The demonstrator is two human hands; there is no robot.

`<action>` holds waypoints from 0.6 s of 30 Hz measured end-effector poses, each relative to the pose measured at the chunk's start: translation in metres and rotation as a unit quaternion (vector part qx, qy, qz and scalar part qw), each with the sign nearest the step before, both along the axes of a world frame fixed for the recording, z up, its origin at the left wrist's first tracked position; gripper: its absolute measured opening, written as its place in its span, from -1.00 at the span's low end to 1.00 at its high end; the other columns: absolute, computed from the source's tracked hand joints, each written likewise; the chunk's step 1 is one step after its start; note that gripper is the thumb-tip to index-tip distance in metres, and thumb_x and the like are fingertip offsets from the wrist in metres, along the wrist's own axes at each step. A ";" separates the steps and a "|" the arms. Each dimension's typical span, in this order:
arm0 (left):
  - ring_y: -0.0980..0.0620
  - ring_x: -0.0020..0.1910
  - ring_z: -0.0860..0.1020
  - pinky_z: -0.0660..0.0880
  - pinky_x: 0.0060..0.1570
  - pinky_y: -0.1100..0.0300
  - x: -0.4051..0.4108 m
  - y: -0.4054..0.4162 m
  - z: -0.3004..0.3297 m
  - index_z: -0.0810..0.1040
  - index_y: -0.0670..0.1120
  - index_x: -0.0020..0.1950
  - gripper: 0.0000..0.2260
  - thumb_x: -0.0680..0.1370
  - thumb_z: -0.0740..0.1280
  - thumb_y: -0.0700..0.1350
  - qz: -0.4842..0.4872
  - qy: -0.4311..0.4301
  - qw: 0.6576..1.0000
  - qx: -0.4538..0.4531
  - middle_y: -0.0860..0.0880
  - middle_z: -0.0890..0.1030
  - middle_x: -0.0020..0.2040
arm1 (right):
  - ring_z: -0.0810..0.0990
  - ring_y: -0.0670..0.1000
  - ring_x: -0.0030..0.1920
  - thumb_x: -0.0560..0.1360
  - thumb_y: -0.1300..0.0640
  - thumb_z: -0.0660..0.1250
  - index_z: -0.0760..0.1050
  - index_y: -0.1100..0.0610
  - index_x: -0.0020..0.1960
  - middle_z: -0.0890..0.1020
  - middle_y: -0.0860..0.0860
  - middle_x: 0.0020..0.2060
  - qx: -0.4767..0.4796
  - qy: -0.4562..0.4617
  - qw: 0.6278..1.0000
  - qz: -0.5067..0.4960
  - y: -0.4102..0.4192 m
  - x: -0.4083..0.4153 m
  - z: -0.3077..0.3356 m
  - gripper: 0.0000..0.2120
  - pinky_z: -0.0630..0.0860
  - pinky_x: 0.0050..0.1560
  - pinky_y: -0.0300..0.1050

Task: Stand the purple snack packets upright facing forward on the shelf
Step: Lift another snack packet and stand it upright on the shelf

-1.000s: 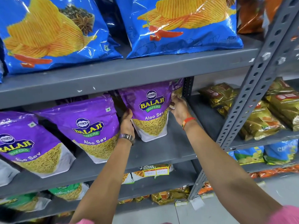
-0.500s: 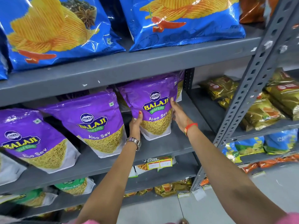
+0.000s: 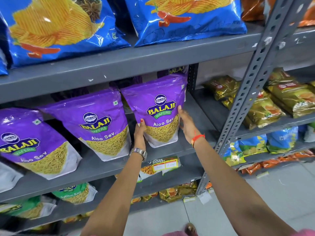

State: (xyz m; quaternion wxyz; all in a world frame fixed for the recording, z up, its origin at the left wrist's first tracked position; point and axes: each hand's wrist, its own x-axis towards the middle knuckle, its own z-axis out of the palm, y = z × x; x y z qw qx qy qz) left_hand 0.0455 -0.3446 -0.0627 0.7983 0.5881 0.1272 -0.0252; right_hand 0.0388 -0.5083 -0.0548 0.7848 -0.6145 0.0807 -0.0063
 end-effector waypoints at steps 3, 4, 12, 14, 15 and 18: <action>-0.14 0.35 0.39 0.27 0.40 -0.16 -0.003 -0.001 0.003 0.35 -0.08 0.34 -0.57 0.53 0.18 0.07 -0.015 0.010 1.000 -0.011 -0.18 0.42 0.37 | 0.62 0.03 0.17 0.28 -0.38 0.28 0.40 0.07 0.32 0.62 0.04 0.20 -0.003 0.016 1.000 0.016 0.004 -0.004 -0.003 -0.24 0.55 0.20 0.01; -0.15 0.34 0.40 0.28 0.39 -0.17 -0.001 -0.002 0.002 0.34 -0.10 0.35 -0.60 0.55 0.15 0.03 -0.012 0.017 1.000 -0.005 -0.18 0.43 0.37 | 0.63 0.02 0.14 0.33 -0.35 0.27 0.41 0.07 0.31 0.63 0.03 0.18 -0.001 0.020 1.000 0.020 0.004 -0.005 -0.004 -0.30 0.57 0.16 -0.02; -0.18 0.24 0.49 0.36 0.32 -0.21 0.006 -0.032 0.000 0.43 -0.08 0.27 -0.60 0.52 0.19 0.10 -0.056 0.031 0.998 0.000 -0.20 0.51 0.29 | 0.67 0.02 0.07 0.27 -0.33 0.36 0.44 0.12 0.28 0.66 0.07 0.14 0.048 0.009 0.996 -0.072 -0.013 -0.007 -0.007 -0.26 0.58 0.16 0.03; -0.17 0.23 0.50 0.38 0.31 -0.21 0.006 -0.044 -0.002 0.48 -0.01 0.18 -0.56 0.41 0.27 0.22 -0.082 0.029 0.996 0.013 -0.19 0.53 0.28 | 0.66 0.05 0.10 0.15 -0.41 0.40 0.45 0.12 0.27 0.65 0.07 0.16 0.060 0.004 0.993 -0.107 -0.024 -0.008 -0.009 -0.13 0.57 0.16 0.04; -0.17 0.22 0.51 0.39 0.30 -0.19 0.007 -0.051 -0.003 0.50 0.02 0.11 -0.48 0.29 0.33 0.30 -0.095 0.032 0.995 0.013 -0.18 0.54 0.26 | 0.65 0.06 0.12 0.13 -0.43 0.40 0.46 0.12 0.27 0.64 0.07 0.17 0.063 0.001 0.991 -0.121 -0.030 -0.008 -0.011 -0.12 0.56 0.17 0.05; -0.18 0.18 0.52 0.43 0.27 -0.13 0.012 -0.070 -0.013 0.51 0.03 -0.01 -0.23 -0.08 0.43 0.43 -0.120 0.028 0.992 -0.005 -0.18 0.56 0.19 | 0.63 0.03 0.10 0.24 -0.39 0.33 0.42 0.09 0.32 0.63 0.04 0.15 0.063 -0.003 0.989 -0.136 -0.046 -0.012 -0.010 -0.20 0.57 0.13 -0.01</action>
